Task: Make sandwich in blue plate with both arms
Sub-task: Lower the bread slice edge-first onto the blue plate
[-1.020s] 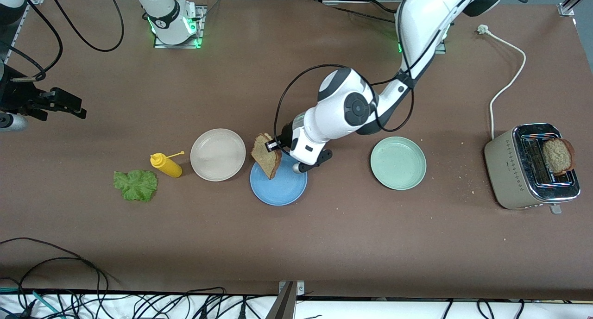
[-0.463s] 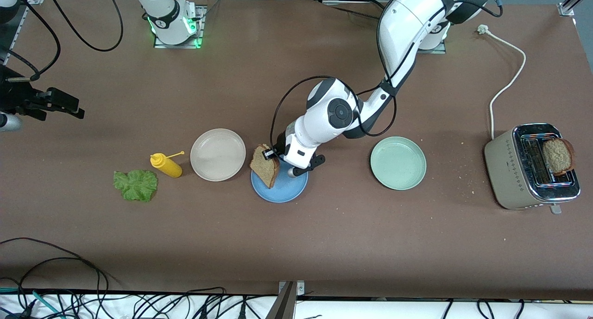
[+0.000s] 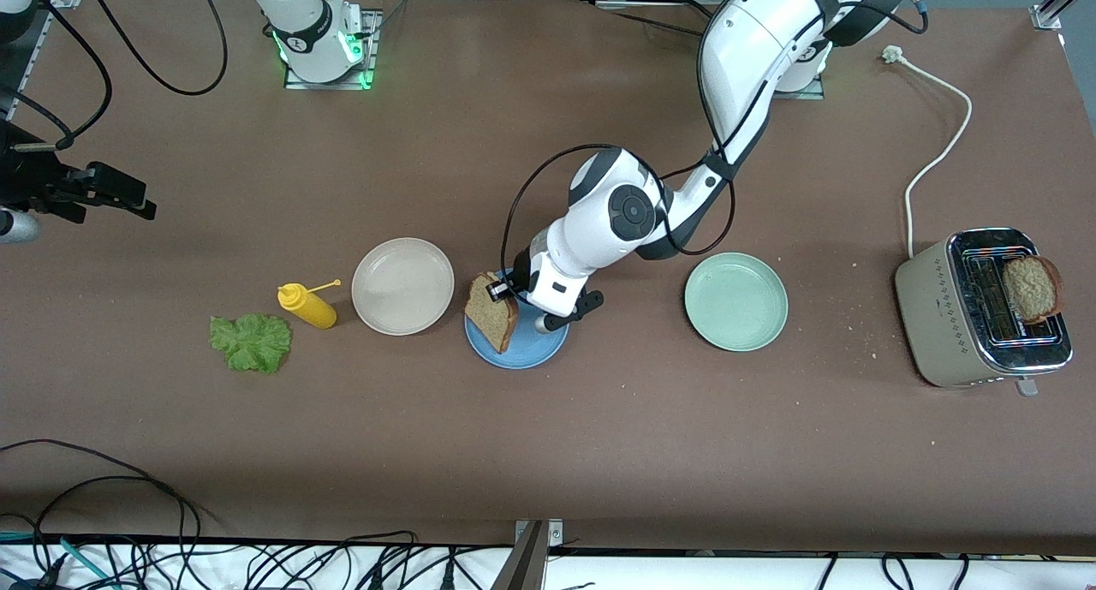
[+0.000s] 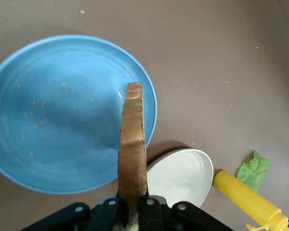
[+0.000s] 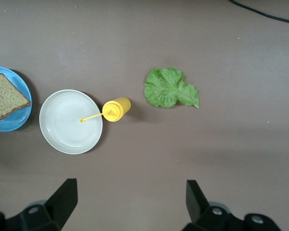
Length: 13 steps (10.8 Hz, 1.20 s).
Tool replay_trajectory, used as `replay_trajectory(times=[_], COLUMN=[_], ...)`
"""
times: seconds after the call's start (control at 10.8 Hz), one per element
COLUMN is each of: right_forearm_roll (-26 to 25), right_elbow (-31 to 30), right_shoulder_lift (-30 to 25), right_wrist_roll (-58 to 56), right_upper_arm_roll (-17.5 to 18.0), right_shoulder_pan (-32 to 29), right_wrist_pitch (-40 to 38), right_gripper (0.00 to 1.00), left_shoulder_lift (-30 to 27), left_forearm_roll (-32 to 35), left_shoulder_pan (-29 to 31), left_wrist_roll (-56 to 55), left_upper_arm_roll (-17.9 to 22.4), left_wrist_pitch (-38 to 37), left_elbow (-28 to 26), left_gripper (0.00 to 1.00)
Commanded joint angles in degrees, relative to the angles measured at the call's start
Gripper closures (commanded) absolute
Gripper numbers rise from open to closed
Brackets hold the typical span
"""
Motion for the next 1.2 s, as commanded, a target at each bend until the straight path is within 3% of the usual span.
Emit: replay_trajectory(times=[0.0, 1.11], right_forearm_roll=[1.23, 1.67], right_elbow=[1.34, 1.34], right_shoulder_lift=[0.53, 0.53], right_wrist_roll=[-0.76, -0.76], right_upper_arm_roll=[0.12, 0.12], right_shoulder_pan=[-0.47, -0.65], right_wrist_pitch=[-0.80, -0.71], right_gripper=[0.00, 0.00], left_shoulder_lift=[1.60, 0.28], left_forearm_roll=[-0.86, -1.13], left_shoulder_pan=[-1.51, -1.07], left_wrist_roll=[0.30, -3.73], left_upper_arm_roll=[1.61, 1.18], left_wrist_pitch=[0.16, -0.46], left_elbow=[2.40, 2.31], left_gripper=[1.00, 1.00])
